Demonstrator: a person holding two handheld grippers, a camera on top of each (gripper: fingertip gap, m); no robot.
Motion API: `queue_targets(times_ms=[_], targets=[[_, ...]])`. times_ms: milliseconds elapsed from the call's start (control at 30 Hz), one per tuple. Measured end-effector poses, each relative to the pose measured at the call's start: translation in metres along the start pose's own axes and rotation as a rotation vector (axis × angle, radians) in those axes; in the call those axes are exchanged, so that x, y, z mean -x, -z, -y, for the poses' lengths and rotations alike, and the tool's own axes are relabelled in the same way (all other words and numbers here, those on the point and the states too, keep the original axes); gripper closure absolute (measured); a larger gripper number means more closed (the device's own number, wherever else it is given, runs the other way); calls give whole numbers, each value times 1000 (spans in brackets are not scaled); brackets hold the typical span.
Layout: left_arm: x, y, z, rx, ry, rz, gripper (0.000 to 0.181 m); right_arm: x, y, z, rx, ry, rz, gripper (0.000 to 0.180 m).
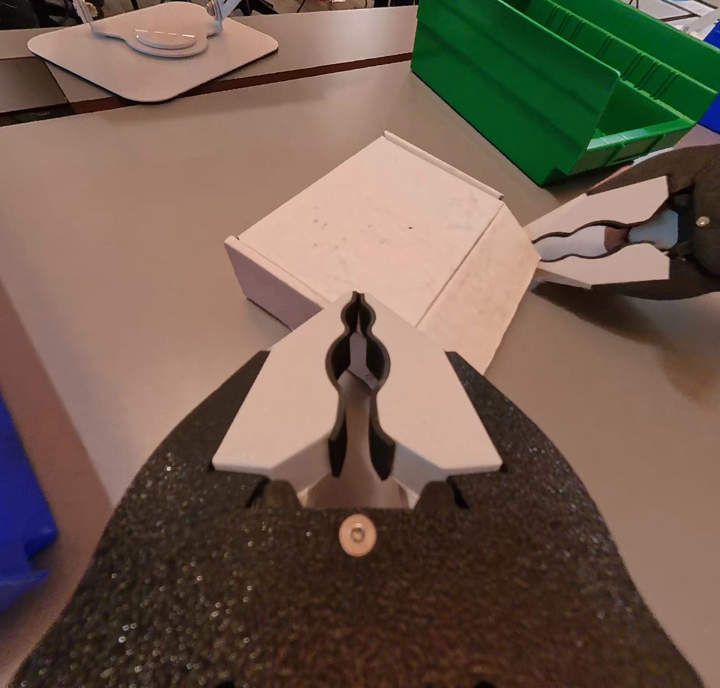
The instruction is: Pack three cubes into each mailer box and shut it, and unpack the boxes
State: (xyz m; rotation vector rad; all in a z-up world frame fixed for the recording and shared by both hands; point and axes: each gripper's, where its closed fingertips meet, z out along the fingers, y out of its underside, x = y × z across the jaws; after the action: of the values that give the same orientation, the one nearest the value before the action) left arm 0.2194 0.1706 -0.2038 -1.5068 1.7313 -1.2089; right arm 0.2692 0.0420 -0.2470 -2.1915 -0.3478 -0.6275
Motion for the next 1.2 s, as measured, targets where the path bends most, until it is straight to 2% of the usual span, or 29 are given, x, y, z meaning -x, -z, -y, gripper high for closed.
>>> queue_targets(times_ms=[100,167,233,367,467,567,667,733,767,833,967,1100,1200], targets=[[0,0,0,7,-5,-3,181,-2,-3,-1,41,99,-1,167],[0,0,1,10,-4,-12,181,-8,1,-2,51,106,-10,150],[0,0,1,6,2,-25,181,-10,11,0,40,65,23,130],[-1,2,1,-17,-8,-50,180,-12,35,19,-119,-127,126,123],[2,13,9,-85,-44,-30,156,-29,41,35,-260,-335,124,108],[5,25,7,-90,-39,-31,137,-46,29,30,-266,-446,99,93],[-3,37,-1,-40,-8,-75,139,-49,20,32,-256,-509,133,94],[-18,45,-10,-5,-39,-133,144,-56,21,41,-283,-475,78,99],[-26,48,-20,40,-58,-160,142,-58,23,51,-315,-430,55,107],[-35,48,-42,150,-98,-176,135,-62,22,70,-339,-337,7,137],[-45,39,-56,215,-101,-107,133,-78,-6,82,-241,-204,-105,180],[-50,28,-47,168,83,-54,132,-59,-39,66,-31,-3,-57,180],[-46,24,-42,137,125,5,131,-56,-44,63,24,73,-91,180]])
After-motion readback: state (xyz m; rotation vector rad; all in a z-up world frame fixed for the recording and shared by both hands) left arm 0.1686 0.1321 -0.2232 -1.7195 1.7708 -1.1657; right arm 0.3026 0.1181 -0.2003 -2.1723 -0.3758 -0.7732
